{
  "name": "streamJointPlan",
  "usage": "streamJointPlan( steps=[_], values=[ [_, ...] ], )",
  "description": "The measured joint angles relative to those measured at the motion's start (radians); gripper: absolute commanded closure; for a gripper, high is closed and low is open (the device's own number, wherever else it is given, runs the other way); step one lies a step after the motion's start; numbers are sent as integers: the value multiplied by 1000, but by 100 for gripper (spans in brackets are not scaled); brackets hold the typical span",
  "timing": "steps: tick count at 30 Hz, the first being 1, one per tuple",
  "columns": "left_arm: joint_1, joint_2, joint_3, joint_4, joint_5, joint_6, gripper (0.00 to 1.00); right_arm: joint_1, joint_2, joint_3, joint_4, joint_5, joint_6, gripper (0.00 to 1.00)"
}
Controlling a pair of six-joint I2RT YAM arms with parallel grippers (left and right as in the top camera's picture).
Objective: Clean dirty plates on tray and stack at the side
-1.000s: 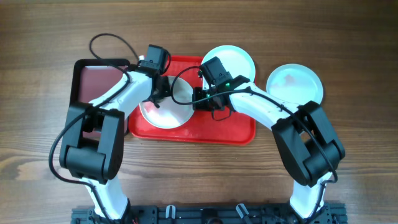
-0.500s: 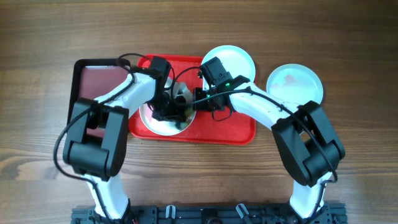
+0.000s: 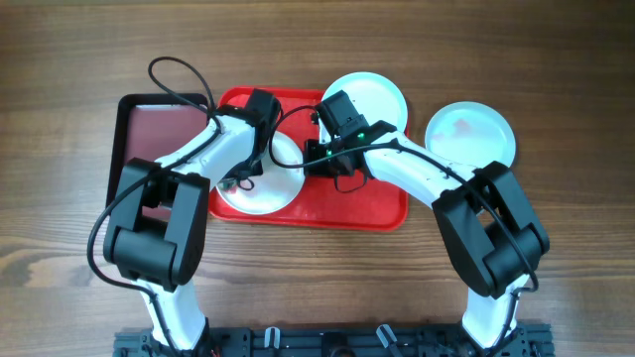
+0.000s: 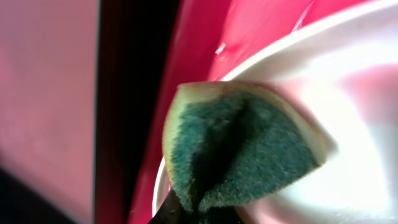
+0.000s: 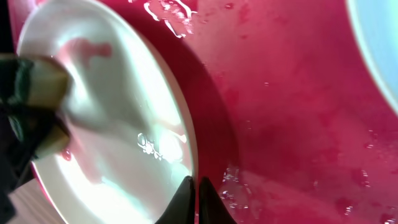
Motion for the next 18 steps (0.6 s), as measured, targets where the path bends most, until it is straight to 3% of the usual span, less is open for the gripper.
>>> streamJointPlan(
  steps=[3,6,10,13,15,17,18],
  values=[
    [0,7,-9,-53,-11,29,96,-11,2,-2,-20,35,0,96],
    [6,0,-8,-61,72,174,96,-16,2,-1,-19,52,0,96],
    [17,-26,0,-48,404,348,96,-16,2,-1,-19,53,0,96],
    [18,-25,0,-38,563,412,96,-16,2,-1,-14,51,-8,95],
    [19,-23,0,-35,634,430,96,-16,2,-2,-2,43,-23,85],
    [23,-18,0,-31,696,437,96,-16,2,-2,33,11,-54,67],
    [26,-16,0,-28,721,437,96,-16,2,-2,51,-9,-68,65]
  ],
)
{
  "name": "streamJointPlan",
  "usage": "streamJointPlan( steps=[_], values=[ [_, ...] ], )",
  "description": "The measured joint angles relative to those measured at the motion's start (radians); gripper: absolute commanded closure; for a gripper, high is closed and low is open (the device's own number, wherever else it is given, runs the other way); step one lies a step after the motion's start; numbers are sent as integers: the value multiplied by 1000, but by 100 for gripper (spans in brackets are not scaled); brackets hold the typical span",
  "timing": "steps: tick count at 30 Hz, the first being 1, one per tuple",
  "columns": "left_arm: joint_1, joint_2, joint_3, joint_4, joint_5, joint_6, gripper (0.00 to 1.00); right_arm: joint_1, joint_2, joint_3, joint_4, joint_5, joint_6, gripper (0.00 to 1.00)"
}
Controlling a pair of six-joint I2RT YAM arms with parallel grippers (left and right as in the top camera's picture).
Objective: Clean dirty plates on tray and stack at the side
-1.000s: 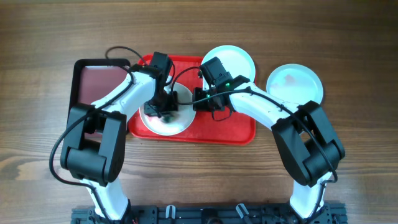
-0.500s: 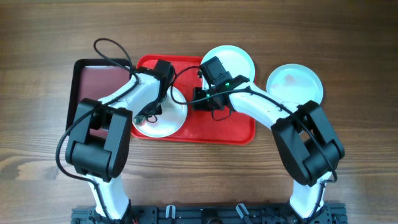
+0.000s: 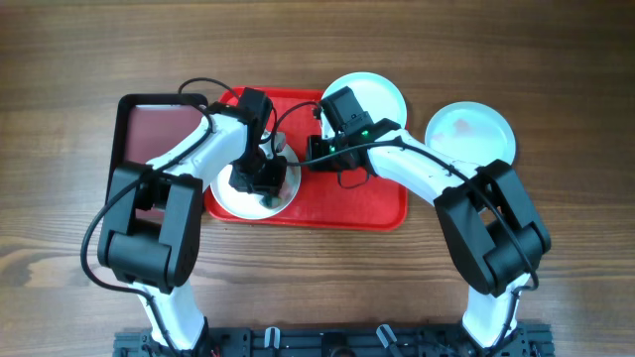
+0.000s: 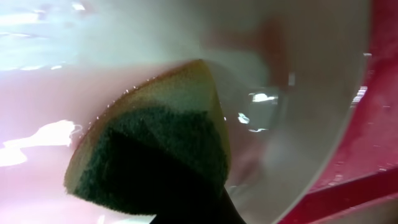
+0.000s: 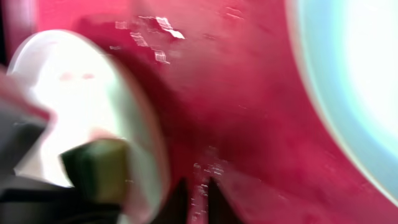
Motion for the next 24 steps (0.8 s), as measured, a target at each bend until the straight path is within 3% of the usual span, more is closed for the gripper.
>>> streamJointPlan(
  steps=[5,14,18,22,24],
  values=[
    [32,6,-8,11,82,-8,96,0,0,0,30,-69,-44,65],
    [75,13,-21,29,160,-72,96,34,68,0,45,-77,70,95],
    [81,16,-21,35,172,-100,96,33,68,0,40,-71,108,96],
    [76,21,13,27,99,-171,96,31,68,0,33,-67,146,96],
    [68,19,41,11,-43,-251,96,30,68,0,33,-67,154,96]
  ],
)
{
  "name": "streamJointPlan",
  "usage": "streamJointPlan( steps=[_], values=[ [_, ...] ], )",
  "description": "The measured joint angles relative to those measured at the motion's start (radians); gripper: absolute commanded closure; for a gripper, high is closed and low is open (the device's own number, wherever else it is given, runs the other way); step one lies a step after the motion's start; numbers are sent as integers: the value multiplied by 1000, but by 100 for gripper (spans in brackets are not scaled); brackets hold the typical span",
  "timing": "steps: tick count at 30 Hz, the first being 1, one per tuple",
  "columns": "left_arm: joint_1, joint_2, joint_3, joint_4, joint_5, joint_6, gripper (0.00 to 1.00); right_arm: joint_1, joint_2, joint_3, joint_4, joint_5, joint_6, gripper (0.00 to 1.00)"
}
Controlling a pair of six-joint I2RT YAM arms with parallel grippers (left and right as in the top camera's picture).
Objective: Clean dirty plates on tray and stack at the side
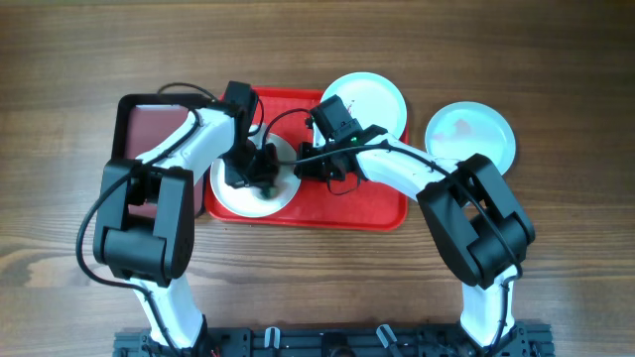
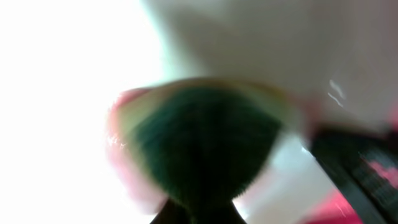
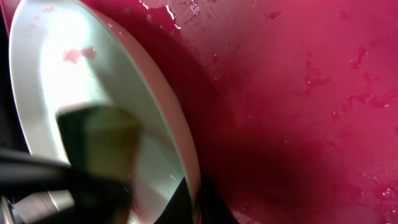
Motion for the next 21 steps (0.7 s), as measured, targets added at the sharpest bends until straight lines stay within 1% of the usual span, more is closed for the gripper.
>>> streamJointPlan(
  steps=[3,8,10,13,17,19,21],
  values=[
    [-14,-2,16,-26,-201,-92,96,-5,0,0,0,-7,9,96],
    [-66,-2,18,-50,-377,-195,96,-10,0,0,-6,-19,17,96],
    [-74,6,16,-88,-474,-244,96,-14,0,0,-10,-30,18,96],
    [-90,22,6,-158,-566,-301,96,-32,0,0,-19,-42,19,96],
    [-133,30,5,-183,-581,-335,96,-43,0,0,-27,-49,17,96],
    [-136,30,5,-182,-541,-316,96,-48,0,0,-27,-48,16,96],
    [-129,20,5,-167,-477,-266,96,-57,0,0,-29,-47,13,96]
  ],
)
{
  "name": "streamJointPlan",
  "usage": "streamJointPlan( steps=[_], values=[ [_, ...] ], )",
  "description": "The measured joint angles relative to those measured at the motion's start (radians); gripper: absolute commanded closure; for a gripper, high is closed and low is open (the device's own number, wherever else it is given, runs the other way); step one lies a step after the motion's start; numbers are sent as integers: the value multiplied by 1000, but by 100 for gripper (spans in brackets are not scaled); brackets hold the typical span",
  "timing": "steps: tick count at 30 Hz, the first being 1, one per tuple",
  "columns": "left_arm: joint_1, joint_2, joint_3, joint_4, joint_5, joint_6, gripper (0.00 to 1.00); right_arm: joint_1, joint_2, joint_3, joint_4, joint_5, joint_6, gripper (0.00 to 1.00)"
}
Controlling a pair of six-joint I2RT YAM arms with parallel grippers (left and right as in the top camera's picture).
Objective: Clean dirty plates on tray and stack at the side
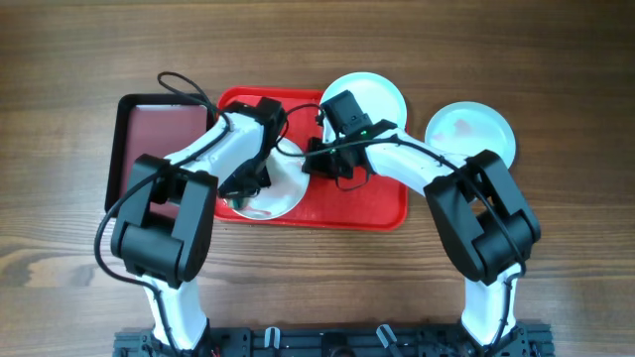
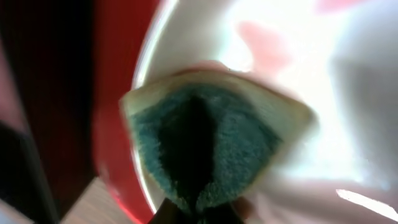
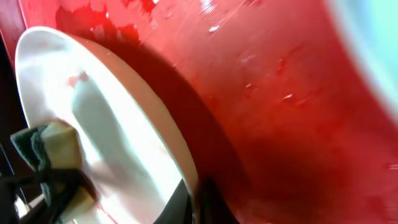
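Observation:
A white plate (image 1: 281, 188) lies on the left half of the red tray (image 1: 372, 203). My left gripper (image 1: 244, 184) is shut on a yellow-and-green sponge (image 2: 208, 137), which presses on the plate's left front part near its rim. A pink smear (image 2: 261, 43) shows on the plate beyond the sponge. My right gripper (image 3: 198, 202) is shut on the plate's right rim (image 3: 180, 155), one finger on each side of the edge. In the right wrist view the sponge (image 3: 53, 146) sits at the plate's far side.
A second white plate (image 1: 372, 97) overlaps the tray's back right corner. A third plate (image 1: 471, 131) with faint pink marks lies on the wooden table to the right. A dark tray (image 1: 149, 134) adjoins the red tray on the left. Cables loop over both wrists.
The sponge in my left gripper has moved from the plate's middle to its left front part, by the rim. My right gripper still pinches the plate's right rim.
The sponge was first at the plate's left rim beside the dark tray, then near the plate's right side, then at its middle, and now at its left front. My right gripper stayed at the plate's right rim at each moment.

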Motion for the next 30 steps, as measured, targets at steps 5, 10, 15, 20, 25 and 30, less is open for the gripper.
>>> streamJointPlan(
  steps=[5,10,15,20,25,30],
  values=[
    [10,-27,2,156,334,146,96,-24,0,0,0,9,-7,96],
    [9,-17,0,333,532,191,96,-27,0,0,0,15,-5,96],
    [-5,-9,-6,504,508,196,96,-27,0,0,3,18,5,96],
    [-13,-9,-3,565,261,152,96,-27,0,0,3,18,8,96],
    [-14,-9,2,484,25,31,96,-27,0,0,5,18,8,96],
    [-11,-9,15,369,19,21,96,-25,0,0,2,17,2,96]
  ],
)
